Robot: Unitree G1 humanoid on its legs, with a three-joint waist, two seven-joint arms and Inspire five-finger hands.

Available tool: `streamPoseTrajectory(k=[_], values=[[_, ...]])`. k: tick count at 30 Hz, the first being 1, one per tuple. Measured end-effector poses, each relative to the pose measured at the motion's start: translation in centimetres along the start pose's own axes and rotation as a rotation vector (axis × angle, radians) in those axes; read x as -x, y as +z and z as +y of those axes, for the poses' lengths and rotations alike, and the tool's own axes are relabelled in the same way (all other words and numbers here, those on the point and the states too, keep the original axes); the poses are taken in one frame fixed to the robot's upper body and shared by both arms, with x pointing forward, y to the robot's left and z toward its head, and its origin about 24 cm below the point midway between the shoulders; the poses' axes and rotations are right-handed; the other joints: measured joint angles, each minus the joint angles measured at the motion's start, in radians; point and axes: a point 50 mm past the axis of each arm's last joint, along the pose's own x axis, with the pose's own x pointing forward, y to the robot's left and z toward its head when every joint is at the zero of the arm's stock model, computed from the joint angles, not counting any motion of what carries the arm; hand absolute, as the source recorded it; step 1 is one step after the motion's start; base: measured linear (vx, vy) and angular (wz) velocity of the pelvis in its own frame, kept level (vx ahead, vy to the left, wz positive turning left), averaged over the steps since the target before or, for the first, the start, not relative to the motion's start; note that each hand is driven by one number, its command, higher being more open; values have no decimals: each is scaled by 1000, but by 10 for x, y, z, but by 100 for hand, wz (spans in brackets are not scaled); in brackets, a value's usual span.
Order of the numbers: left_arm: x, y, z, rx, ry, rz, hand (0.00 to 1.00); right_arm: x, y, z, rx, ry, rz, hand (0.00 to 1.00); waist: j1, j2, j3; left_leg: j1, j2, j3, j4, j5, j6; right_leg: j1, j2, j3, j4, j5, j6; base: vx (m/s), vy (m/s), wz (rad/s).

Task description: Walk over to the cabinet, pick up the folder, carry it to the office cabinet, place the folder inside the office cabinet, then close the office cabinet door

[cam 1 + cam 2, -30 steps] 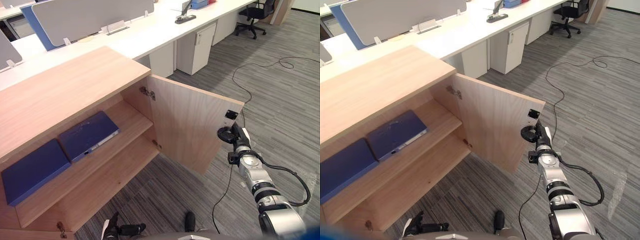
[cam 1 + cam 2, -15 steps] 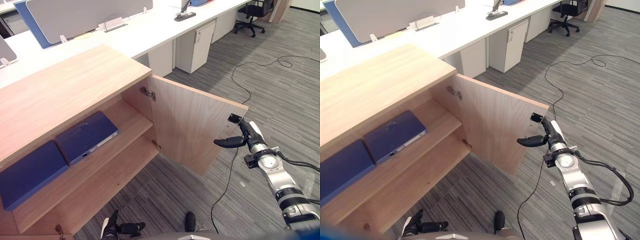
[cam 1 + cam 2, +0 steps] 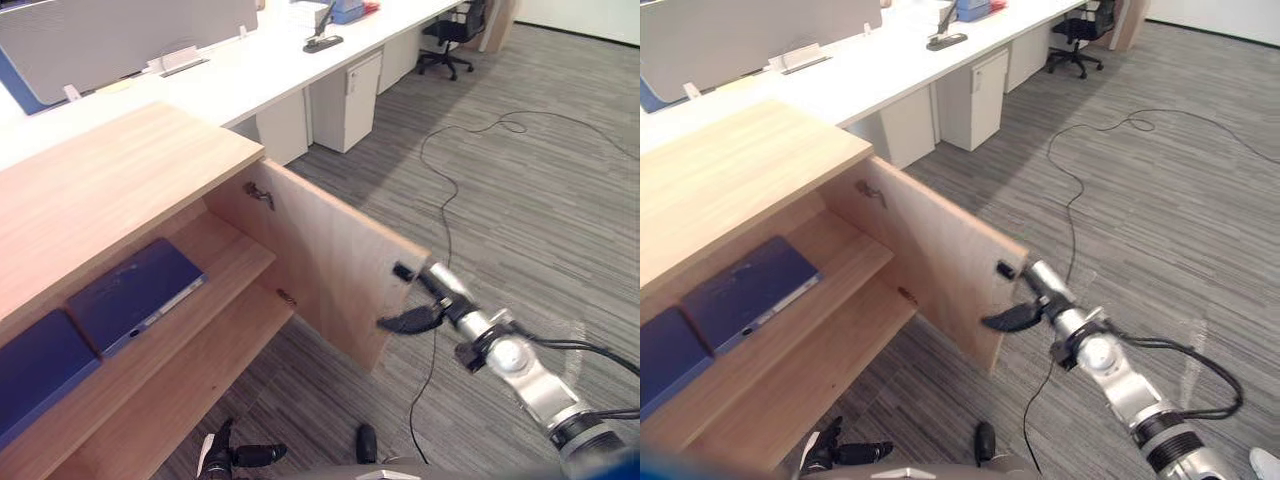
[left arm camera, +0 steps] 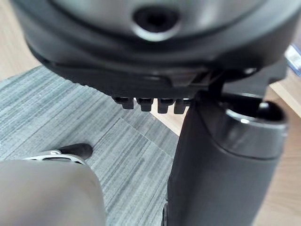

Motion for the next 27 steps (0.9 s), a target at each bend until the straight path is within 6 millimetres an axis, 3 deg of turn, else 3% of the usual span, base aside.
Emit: streamPoseTrajectory(k=[3, 4, 6, 8, 10, 14, 19, 22, 25, 27], values=[[-1, 11, -11, -8, -33, -33, 100, -7, 22, 47, 4, 289, -88, 100, 14, 2, -8, -17, 23, -4, 34, -21, 20, -1, 18, 0, -4, -2, -2, -75, -29, -3], [-1, 13, -14, -11, -43, -40, 100, -8, 24, 53, 2, 330, -99, 100, 25, 1, -10, -20, 25, -5, 39, -30, 23, -1, 21, 1, -4, -2, -2, -78, -22, 3], [1, 14, -27, -4, -74, -45, 100, -9, 39, 85, 21, 561, -159, 100, 51, -1, -36, -57, 30, -27, 40, -44, 47, -26, 22, 1, -3, -1, -1, -57, -24, 19], [0, 17, -26, -2, -77, -55, 100, -6, 45, 102, 32, 694, -193, 100, 65, -10, -40, -55, 25, -32, 3, -41, 45, -34, 18, -8, -3, 2, -1, -26, -44, 31], [1, 18, -24, 20, -61, -66, 100, -5, 43, 105, 71, 766, -182, 100, 86, -11, -40, -52, 22, -39, -15, -39, 46, -35, 14, -21, -4, 1, -2, -3, -36, 24], [3, 15, -12, 86, 8, -68, 100, -11, 32, 85, 180, 779, -95, 100, 89, -17, -36, -56, 21, -40, -9, -41, 43, -34, 12, -22, -4, 1, -3, 14, 10, 0], [4, 11, -3, 138, 58, -53, 100, -8, 19, 78, 222, 817, -11, 100, 92, -27, -37, -68, 20, -70, -7, -40, 43, -31, 11, -40, -1, 1, -2, 62, 13, 14], [4, 10, -2, 190, 92, -43, 100, -14, 6, 80, 186, 806, 51, 100, 116, -22, -37, -82, 15, -115, 0, -31, 54, -24, 10, -69, -1, -1, -6, 81, 16, 26], [5, 12, -5, 215, 98, -50, 100, -25, -14, 86, 163, 755, 140, 100, 143, -12, -32, -89, -13, -194, -8, 22, 72, 2, -12, -128, -1, -14, -22, 82, 65, 60], [6, 13, -11, 230, 90, -50, 100, -32, -36, 89, 136, 652, 239, 100, 145, 3, -28, -111, -57, -271, -1, 24, 87, 36, -61, -215, 1, -30, -8, 62, 159, 112]])
